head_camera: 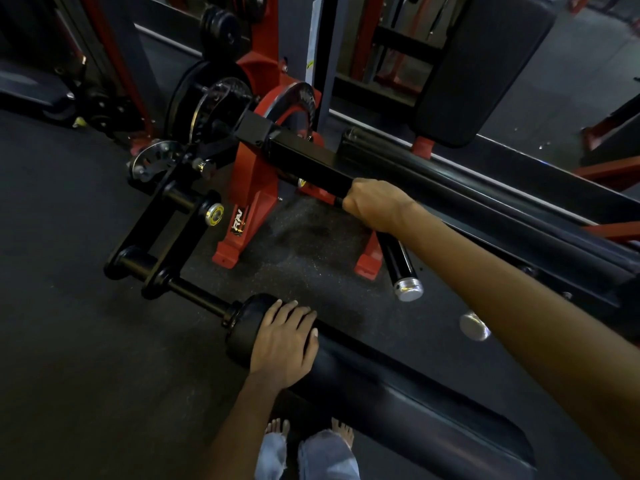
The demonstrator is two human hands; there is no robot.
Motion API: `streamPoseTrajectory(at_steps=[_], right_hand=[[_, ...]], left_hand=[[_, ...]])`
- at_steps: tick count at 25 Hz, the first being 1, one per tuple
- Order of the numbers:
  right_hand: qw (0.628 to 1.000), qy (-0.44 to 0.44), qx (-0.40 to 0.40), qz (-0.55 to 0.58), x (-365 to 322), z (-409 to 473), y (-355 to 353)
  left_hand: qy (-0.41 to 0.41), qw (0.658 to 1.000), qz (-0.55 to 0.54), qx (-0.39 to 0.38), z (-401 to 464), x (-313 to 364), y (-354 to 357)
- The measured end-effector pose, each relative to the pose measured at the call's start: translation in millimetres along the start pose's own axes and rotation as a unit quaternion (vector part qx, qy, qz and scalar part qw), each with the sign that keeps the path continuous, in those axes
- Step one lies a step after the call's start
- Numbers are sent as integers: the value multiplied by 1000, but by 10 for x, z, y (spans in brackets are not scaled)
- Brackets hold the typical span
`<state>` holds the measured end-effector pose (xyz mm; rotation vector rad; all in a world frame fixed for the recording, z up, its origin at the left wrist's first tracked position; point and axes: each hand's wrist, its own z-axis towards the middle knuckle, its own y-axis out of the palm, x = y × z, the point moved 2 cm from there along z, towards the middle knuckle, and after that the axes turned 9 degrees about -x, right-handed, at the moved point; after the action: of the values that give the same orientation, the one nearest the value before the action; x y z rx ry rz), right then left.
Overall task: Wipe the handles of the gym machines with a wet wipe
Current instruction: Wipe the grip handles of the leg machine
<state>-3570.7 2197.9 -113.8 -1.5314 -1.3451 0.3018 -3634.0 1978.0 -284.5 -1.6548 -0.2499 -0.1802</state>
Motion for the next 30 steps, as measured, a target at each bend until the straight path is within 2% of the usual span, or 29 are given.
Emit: streamPoseTrajectory(at_steps=[7,12,14,16,17,18,20,21,22,24,25,26,28,30], right_hand=[[992,-46,-2,115,7,-363,125],[975,-100,52,190,-133,-875,149],[971,-115,20,207,-203,-1019,140],[940,-110,-16,323,-156,-1173,155],[901,-89,13,425,-78,-1247,173],[843,-41,78,531,36,-1288,237],[701,150,210,665,282,-1260,549],[626,245,218,708,325,-1200,709],[541,296,193,763,313,-1076,880],[381,294,110,870,179,-803,1034],[332,283,76,897,128,-684,1047],[300,273,50,913,92,-582,1018],[259,253,14,932,61,-445,908],[238,234,-3,943,53,-410,902]], left_hand=[[-2,1000,-7,5,1,6,-7],[1,1000,-5,4,8,5,-19],[1,1000,-8,5,3,6,-17],[3,1000,-9,8,0,14,-28],[3,1000,-9,9,4,18,-33],[2,1000,-8,9,5,17,-35],[0,1000,-7,6,2,17,-28],[-1,1000,-8,4,-4,18,-23],[-2,1000,-9,3,-8,17,-19],[-1,1000,-8,9,-6,14,-14],[0,1000,-7,13,-2,15,-13],[2,1000,-6,14,0,18,-14],[6,1000,-5,19,10,12,-8],[6,1000,-2,23,8,2,10]])
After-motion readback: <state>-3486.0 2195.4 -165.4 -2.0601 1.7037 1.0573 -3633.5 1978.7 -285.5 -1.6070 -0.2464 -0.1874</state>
